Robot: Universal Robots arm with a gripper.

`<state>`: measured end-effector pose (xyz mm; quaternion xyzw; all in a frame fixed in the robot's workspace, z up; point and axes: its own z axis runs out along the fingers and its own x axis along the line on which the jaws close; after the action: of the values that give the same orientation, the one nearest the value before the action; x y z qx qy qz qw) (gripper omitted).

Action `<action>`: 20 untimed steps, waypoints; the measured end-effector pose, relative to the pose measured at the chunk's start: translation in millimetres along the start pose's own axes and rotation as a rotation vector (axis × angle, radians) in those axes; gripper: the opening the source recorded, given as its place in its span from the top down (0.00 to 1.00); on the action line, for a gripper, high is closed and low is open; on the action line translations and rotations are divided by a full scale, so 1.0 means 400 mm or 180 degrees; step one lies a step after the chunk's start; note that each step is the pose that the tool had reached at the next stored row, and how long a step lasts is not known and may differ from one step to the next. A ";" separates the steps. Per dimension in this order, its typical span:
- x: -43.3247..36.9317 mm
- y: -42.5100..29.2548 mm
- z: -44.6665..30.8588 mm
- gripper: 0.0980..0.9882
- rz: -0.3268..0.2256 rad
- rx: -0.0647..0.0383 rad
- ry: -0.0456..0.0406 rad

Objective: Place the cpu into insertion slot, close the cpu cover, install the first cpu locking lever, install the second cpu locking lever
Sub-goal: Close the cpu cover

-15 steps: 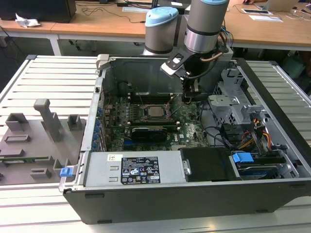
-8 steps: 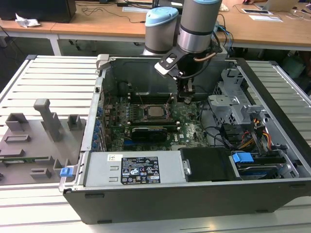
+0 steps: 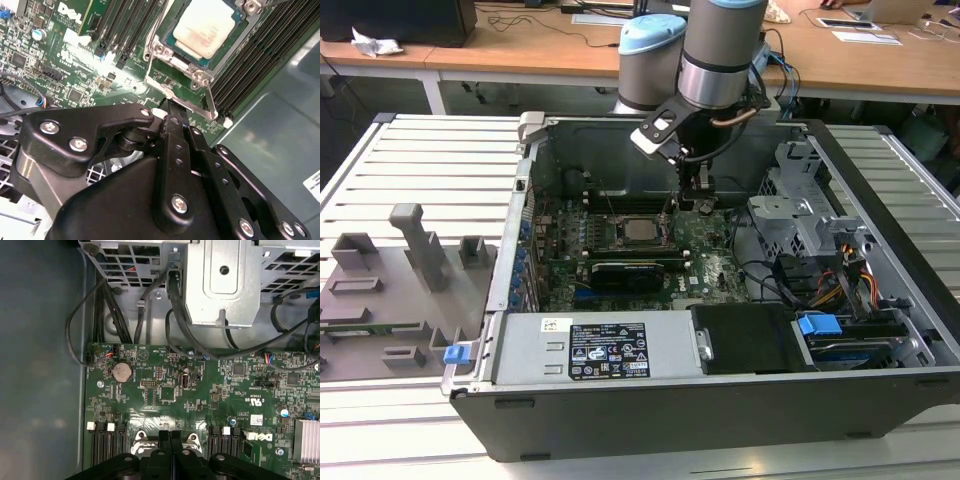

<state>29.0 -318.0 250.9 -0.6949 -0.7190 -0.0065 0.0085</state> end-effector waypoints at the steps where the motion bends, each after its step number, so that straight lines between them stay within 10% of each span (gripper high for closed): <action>1: 0.000 -0.004 0.000 0.99 0.0000 0.0000 0.0000; 7: 0.001 -0.028 0.000 0.99 0.0000 0.0000 0.0000; 15: 0.004 -0.112 0.029 0.99 -0.0004 -0.0001 0.0000; 20: 0.007 -0.123 0.029 0.99 -0.0004 -0.0009 0.0000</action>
<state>-20.4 -316.8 239.5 -0.6944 -0.7195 -0.0074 0.0075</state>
